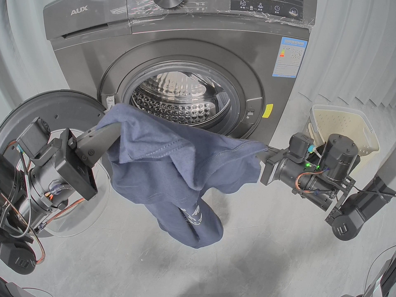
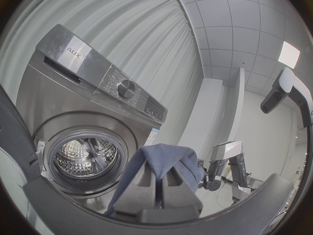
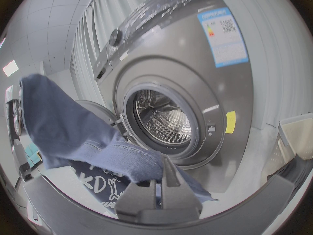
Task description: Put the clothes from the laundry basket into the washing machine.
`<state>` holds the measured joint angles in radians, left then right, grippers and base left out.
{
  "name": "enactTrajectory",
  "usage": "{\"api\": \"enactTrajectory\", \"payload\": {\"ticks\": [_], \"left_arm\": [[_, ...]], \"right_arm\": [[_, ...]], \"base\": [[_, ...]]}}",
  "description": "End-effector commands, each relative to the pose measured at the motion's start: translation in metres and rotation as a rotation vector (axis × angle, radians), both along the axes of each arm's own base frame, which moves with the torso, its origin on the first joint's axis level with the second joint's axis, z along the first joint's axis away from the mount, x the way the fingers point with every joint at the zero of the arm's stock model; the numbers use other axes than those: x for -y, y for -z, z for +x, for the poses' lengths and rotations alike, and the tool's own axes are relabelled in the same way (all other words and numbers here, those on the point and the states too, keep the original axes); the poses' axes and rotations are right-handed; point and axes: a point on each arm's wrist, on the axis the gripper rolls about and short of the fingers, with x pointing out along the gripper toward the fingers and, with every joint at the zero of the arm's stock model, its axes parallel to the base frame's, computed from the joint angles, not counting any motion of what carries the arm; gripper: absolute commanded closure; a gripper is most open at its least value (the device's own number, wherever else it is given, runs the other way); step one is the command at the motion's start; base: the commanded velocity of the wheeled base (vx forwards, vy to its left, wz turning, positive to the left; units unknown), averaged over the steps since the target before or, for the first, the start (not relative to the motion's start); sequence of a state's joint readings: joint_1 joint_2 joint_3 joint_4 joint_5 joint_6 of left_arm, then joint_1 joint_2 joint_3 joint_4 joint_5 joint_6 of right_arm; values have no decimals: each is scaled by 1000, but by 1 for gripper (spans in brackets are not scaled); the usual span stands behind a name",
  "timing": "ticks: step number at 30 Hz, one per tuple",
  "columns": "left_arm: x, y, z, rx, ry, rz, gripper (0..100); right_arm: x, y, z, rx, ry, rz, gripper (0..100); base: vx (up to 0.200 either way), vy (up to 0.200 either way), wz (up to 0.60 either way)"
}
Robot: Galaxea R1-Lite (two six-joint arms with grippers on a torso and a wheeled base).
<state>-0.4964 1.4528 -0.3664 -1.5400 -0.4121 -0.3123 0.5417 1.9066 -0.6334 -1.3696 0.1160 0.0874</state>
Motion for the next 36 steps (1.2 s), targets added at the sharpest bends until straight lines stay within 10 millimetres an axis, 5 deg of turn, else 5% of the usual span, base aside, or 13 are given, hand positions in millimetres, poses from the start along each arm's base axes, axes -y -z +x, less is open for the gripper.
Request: {"api": "enactTrajectory", "payload": {"ticks": [1,11,27,35,36], "left_arm": [[-5,10,1,-39,-26,20,100],[-9,38,-6,-148,-30,78,100],[22,132,49,-435,-35,321,100],[30,147,62,-428,-30,375,100],[31,149,64,-431,-30,376,0]], "right_arm": [[16,-28,-26,64,-8,49,100],[36,-42,-61,95,-42,151,100],[34,-53,-77,127,-171,179,100],[32,-52,-78,123,-180,179,100],[32,-52,-79,123,-183,179,100]], "base": [[0,0,0],[0,0,0],[0,0,0],[0,0,0],[0,0,0]]}}
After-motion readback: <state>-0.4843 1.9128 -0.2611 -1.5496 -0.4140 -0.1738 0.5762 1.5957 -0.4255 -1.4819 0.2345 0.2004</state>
